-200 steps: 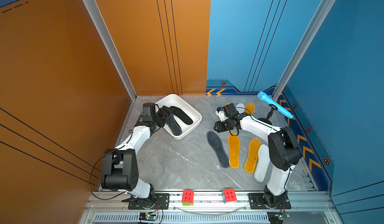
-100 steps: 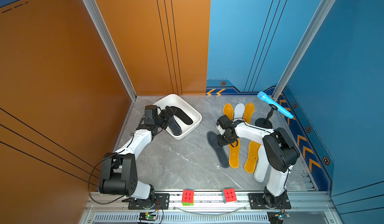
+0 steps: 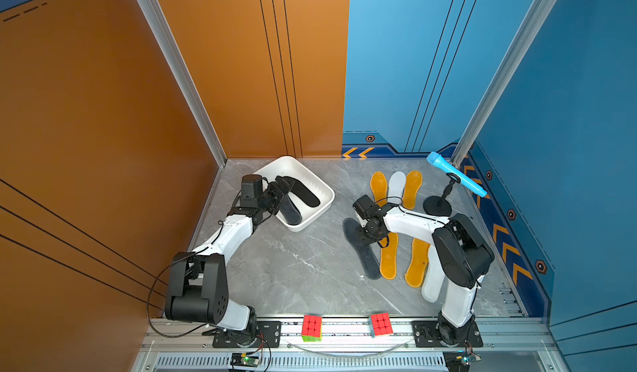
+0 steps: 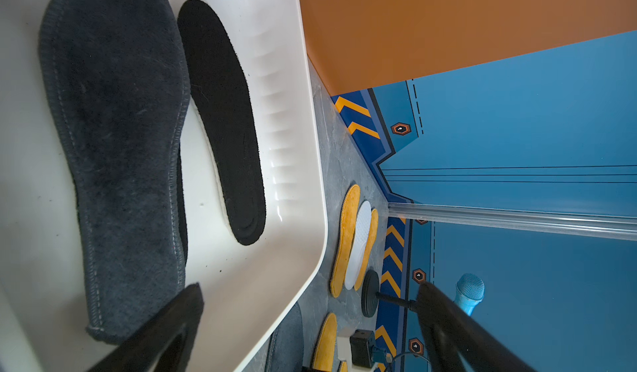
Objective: Put the insoles into the storage box
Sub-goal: Pick up the insole from the center of the board.
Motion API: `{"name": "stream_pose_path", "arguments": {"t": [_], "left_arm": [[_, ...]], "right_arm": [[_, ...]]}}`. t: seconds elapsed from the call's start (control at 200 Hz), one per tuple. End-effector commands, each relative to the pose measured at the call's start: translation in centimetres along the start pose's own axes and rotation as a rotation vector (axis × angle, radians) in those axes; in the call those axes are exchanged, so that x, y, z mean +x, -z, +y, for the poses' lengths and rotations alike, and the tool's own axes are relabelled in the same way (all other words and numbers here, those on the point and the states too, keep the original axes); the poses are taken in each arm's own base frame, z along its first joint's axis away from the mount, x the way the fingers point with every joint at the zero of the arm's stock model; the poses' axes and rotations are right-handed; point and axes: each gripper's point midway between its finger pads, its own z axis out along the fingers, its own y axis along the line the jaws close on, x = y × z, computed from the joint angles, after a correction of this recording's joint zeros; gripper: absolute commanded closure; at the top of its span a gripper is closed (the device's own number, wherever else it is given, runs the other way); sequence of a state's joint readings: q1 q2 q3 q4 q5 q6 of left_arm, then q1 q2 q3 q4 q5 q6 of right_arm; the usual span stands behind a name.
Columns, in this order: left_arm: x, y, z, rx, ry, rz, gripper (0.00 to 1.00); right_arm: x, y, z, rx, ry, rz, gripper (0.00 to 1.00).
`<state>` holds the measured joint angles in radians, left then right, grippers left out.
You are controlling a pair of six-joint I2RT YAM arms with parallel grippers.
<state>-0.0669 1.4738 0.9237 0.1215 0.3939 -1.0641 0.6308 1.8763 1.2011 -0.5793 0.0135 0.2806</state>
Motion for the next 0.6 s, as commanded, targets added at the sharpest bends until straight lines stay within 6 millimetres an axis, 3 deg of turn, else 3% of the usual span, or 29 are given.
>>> {"name": "stream_pose_path", "arguments": {"t": [0.0, 0.185, 0.285, 0.596], "left_arm": [[0.6, -0.3, 0.2, 0.007, 0.000, 0.023, 0.02], [0.8, -0.2, 0.2, 0.007, -0.004, 0.024, 0.02], [0.9, -0.1, 0.3, 0.008, -0.015, 0.026, 0.02], [2.3, -0.1, -0.9, 0.022, -0.107, 0.033, 0.02]], "right_arm": [[4.3, -3.0, -1.1, 0.078, -0.012, 0.135, 0.82], [3.4, -2.8, -0.5, 0.030, -0.038, 0.077, 0.99], [1.6, -1.7, 0.0, -0.032, -0.050, -0.008, 1.00], [-4.8, 4.7, 1.5, -0.234, -0.070, -0.329, 1.00]]}}
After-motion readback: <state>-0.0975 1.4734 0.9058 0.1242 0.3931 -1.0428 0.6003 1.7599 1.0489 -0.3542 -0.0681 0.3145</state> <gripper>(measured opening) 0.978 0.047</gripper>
